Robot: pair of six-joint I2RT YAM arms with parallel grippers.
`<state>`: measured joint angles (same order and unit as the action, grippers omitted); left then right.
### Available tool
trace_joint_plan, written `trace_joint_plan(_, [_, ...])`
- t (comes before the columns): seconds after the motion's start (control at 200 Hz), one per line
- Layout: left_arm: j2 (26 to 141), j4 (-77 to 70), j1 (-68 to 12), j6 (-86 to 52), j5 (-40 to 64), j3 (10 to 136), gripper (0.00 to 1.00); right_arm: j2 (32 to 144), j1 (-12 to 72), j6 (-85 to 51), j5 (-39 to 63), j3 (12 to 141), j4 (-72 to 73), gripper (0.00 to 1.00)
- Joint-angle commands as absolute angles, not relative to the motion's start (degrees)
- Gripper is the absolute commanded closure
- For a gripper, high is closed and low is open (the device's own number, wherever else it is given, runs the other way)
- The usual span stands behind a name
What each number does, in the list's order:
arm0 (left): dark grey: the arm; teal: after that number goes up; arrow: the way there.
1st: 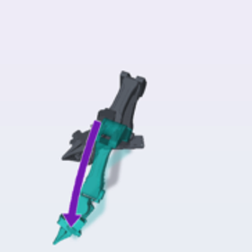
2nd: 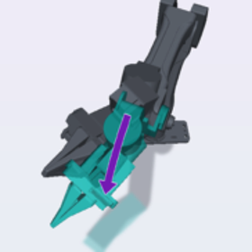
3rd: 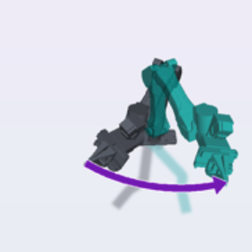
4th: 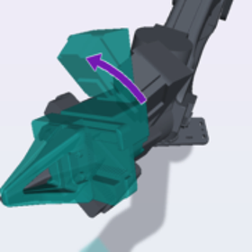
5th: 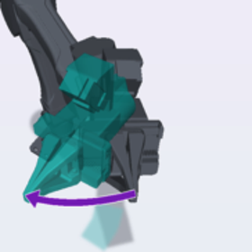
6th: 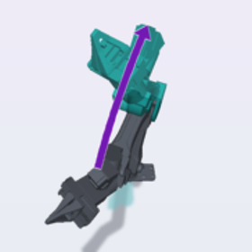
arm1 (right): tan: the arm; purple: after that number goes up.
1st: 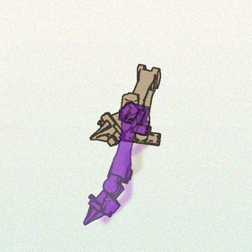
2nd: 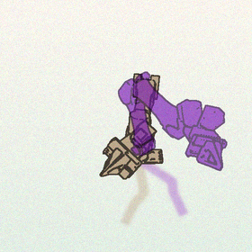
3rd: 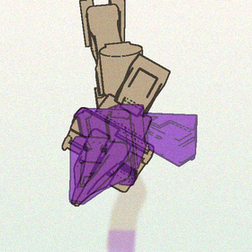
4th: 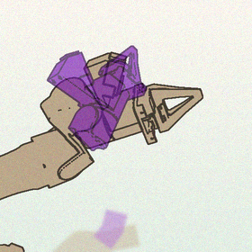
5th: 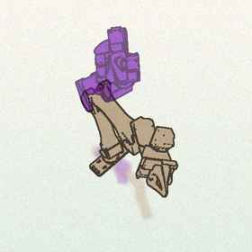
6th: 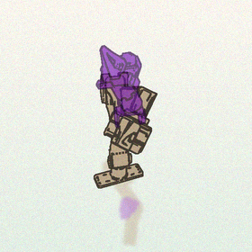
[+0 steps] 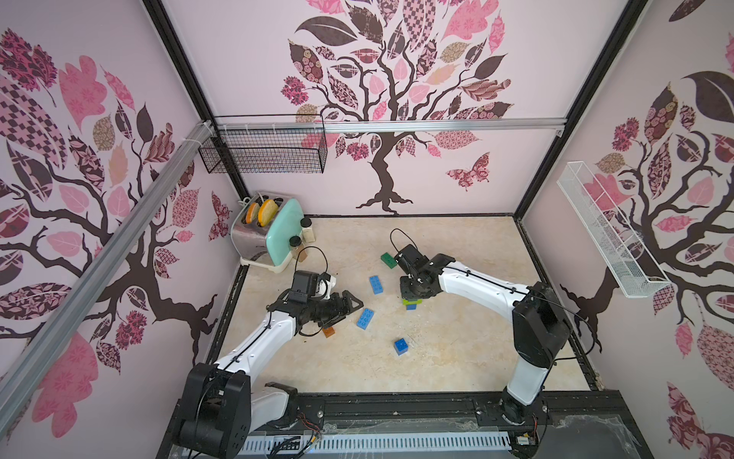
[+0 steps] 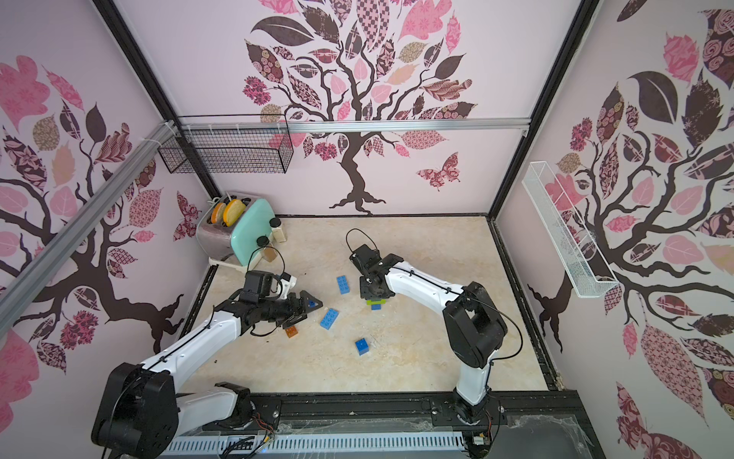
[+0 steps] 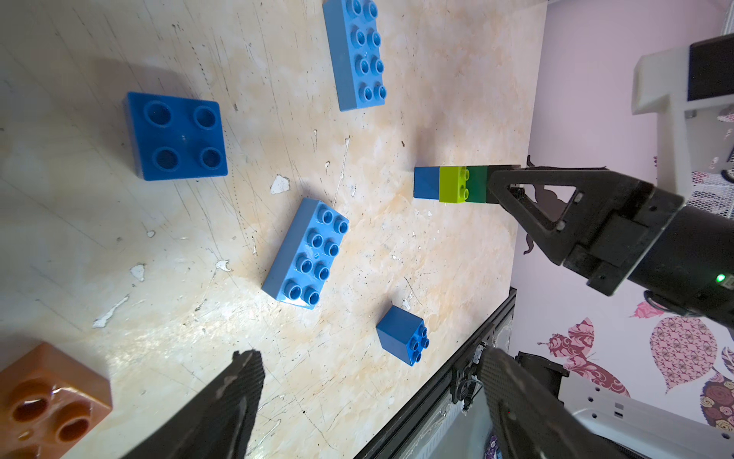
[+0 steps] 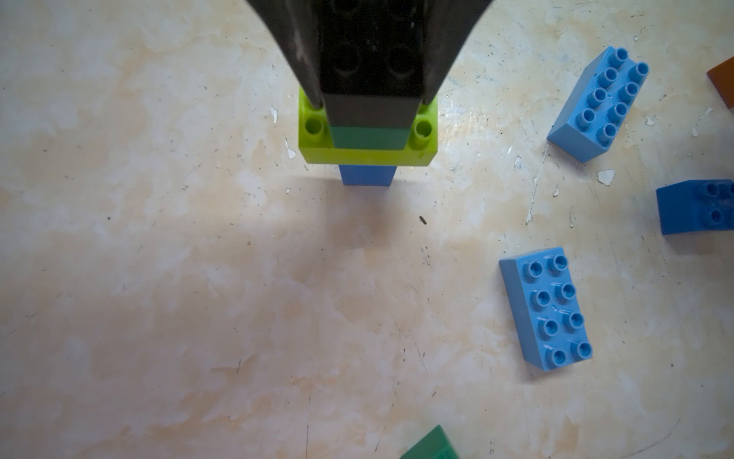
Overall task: Assemble the letter f with lego
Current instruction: Assemble the lego brick with the lego brick.
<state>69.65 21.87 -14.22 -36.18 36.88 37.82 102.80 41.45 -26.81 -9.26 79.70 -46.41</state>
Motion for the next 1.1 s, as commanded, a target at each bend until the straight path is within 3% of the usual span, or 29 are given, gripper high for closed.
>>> trace_joint_plan(0.0, [69.6,22.1,-13.9,-35.4,36.4,39.2,0.10,101.7,41.8,-27.4,-9.8,79.1,-46.9,0.71])
trace_joint_plan(0.345, [69.8,22.1,-14.0,-35.4,36.3,39.2,0.10,101.1,41.9,-27.5,-9.7,78.9,-47.1,0.55])
trace_joint_plan(0.74, [70.1,22.1,-13.9,-35.4,35.9,39.2,0.10,99.4,42.7,-25.6,-10.4,81.6,-47.9,0.45])
trace_joint_plan(1.015, [71.4,24.9,-13.9,-34.2,33.4,40.3,0.10,99.6,42.9,-22.0,-9.6,90.4,-51.3,0.27])
trace_joint_plan(1.09, [73.0,25.3,-14.0,-34.0,32.9,41.4,0.10,100.2,42.9,-21.3,-9.2,91.9,-51.9,0.17])
